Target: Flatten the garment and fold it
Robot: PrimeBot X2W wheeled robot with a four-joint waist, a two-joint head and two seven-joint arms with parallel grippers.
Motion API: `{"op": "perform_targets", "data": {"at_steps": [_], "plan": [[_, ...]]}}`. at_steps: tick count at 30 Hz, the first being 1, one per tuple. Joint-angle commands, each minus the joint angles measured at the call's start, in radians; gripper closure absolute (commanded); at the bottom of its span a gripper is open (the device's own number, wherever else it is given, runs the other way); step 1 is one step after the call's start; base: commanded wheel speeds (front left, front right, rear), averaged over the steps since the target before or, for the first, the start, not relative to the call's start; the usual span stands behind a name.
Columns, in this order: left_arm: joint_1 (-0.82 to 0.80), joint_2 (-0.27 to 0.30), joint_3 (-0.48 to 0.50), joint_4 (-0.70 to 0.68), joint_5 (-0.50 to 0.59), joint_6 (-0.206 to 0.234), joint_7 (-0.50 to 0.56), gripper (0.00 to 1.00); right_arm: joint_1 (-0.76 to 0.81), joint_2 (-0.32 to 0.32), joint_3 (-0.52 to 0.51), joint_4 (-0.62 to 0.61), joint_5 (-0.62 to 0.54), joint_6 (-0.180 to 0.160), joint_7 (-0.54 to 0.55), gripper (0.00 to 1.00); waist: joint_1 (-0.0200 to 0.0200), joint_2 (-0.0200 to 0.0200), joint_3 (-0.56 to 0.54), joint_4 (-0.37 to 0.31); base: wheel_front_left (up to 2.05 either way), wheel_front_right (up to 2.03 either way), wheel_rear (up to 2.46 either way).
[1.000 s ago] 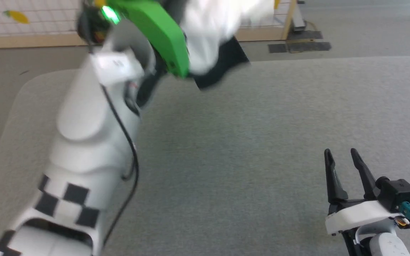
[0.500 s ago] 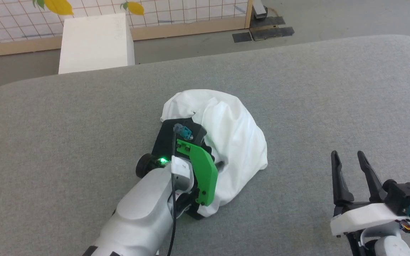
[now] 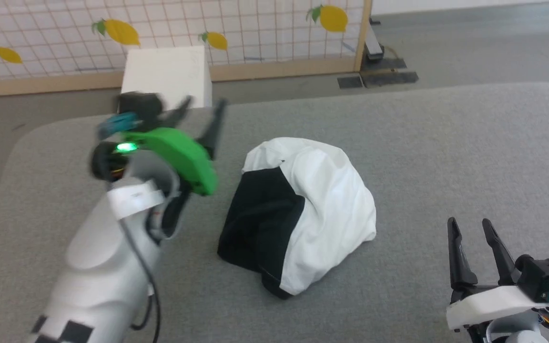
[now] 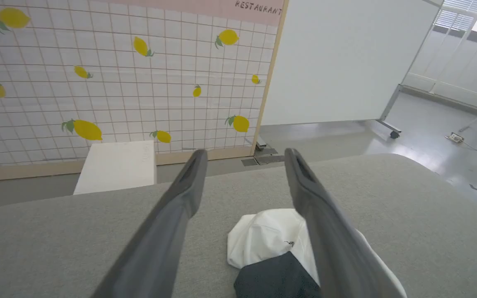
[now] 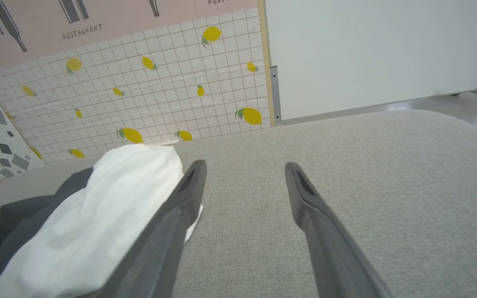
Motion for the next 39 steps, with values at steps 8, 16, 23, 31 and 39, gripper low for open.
{"op": "perform_targets", "data": {"at_steps": [8, 16, 23, 31, 39], "plan": [[0.266, 0.128, 0.137, -0.152, 0.049, 0.139, -0.243, 0.00, 0.033, 0.000, 0.004, 0.025, 0.005, -0.001, -0.006, 0.00, 0.0000, 0.0000, -0.066, 0.061, 0.00, 0.00, 0.00], [0.550, 0.075, 0.290, -0.370, 0.152, 0.206, -0.273, 0.00, 0.044, 0.000, 0.002, 0.080, 0.012, -0.001, 0.016, 0.00, 0.0000, 0.0000, -0.060, 0.064, 0.00, 0.00, 0.00], [0.670, -0.021, 0.333, -0.431, 0.255, 0.160, -0.274, 0.00, 0.001, 0.000, -0.005, 0.106, 0.010, -0.001, 0.108, 0.00, 0.0000, 0.0000, -0.029, 0.063, 0.00, 0.00, 0.00], [0.657, -0.082, 0.363, -0.419, 0.327, 0.102, -0.274, 0.00, -0.231, 0.000, -0.015, 0.183, -0.087, -0.001, 0.460, 0.00, 0.0000, 0.0000, 0.046, 0.085, 0.00, 0.00, 0.00], [0.623, -0.124, 0.376, -0.393, 0.363, 0.050, -0.274, 0.00, -0.431, -0.001, 0.081, 0.351, -0.239, -0.001, 0.807, 0.00, 0.0000, 0.0000, 0.119, 0.157, 0.00, 0.00, 0.00]]}}
